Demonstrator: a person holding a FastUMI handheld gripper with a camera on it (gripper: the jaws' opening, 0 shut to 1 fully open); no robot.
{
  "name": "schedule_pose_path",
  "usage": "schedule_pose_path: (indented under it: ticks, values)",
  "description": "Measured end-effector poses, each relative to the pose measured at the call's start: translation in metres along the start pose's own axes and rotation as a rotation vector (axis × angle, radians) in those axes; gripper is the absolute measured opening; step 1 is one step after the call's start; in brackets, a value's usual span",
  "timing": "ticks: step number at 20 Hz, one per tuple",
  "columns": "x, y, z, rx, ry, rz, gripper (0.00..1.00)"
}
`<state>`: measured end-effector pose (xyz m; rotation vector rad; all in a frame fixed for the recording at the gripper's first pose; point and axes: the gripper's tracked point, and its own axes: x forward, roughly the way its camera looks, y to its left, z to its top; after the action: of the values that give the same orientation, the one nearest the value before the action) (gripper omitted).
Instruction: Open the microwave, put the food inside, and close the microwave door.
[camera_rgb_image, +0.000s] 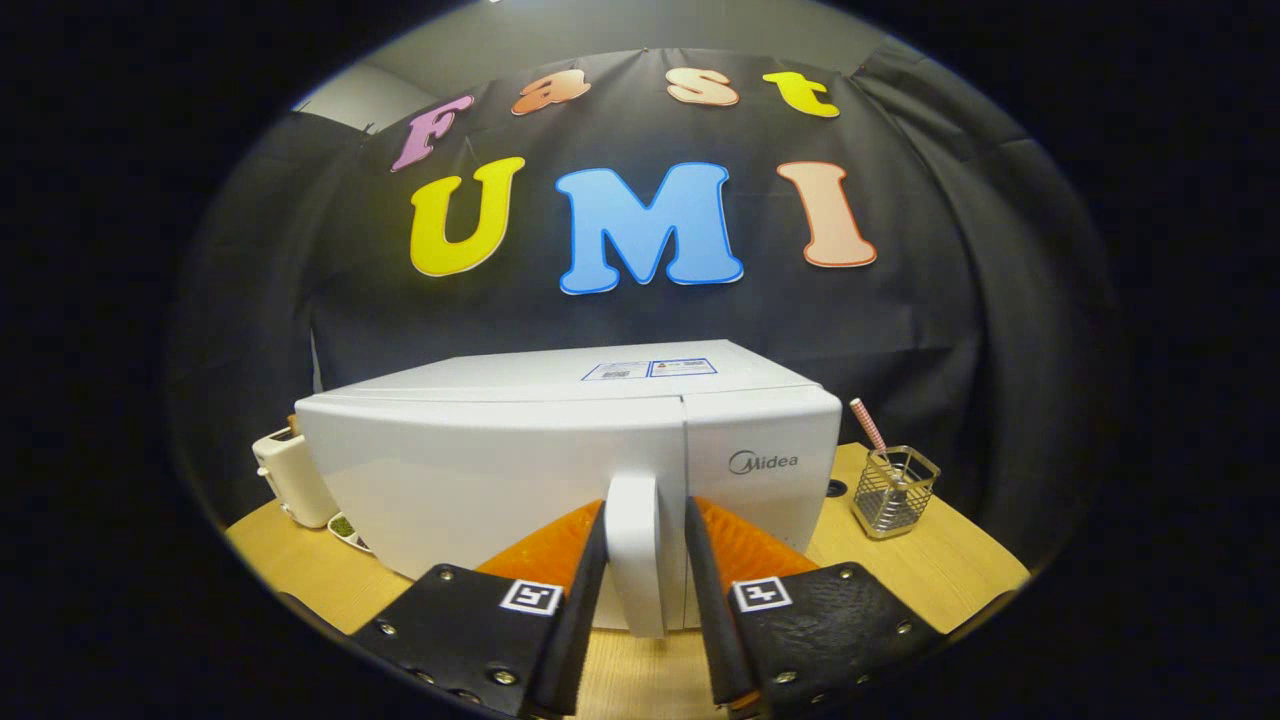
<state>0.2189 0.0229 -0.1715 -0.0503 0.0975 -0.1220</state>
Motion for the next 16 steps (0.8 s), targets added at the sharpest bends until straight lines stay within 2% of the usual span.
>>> schedule_pose_path:
  ticks: [4,6,8,9,16]
  values:
    - [-0.0010,0.0043,0.0009,0.019,0.001,-0.019,0.42]
    - [0.0004,0.0057,-0.0017,0.017,0.002,-0.044,0.21]
    - [0.0008,0.0055,-0.0020,0.012,-0.001,-0.056,0.21]
    - [0.0005,0.0062,-0.0008,0.021,0.002,-0.056,0.14]
    - [-0.0049,0.0056,-0.0016,0.031,0.036,-0.069,0.14]
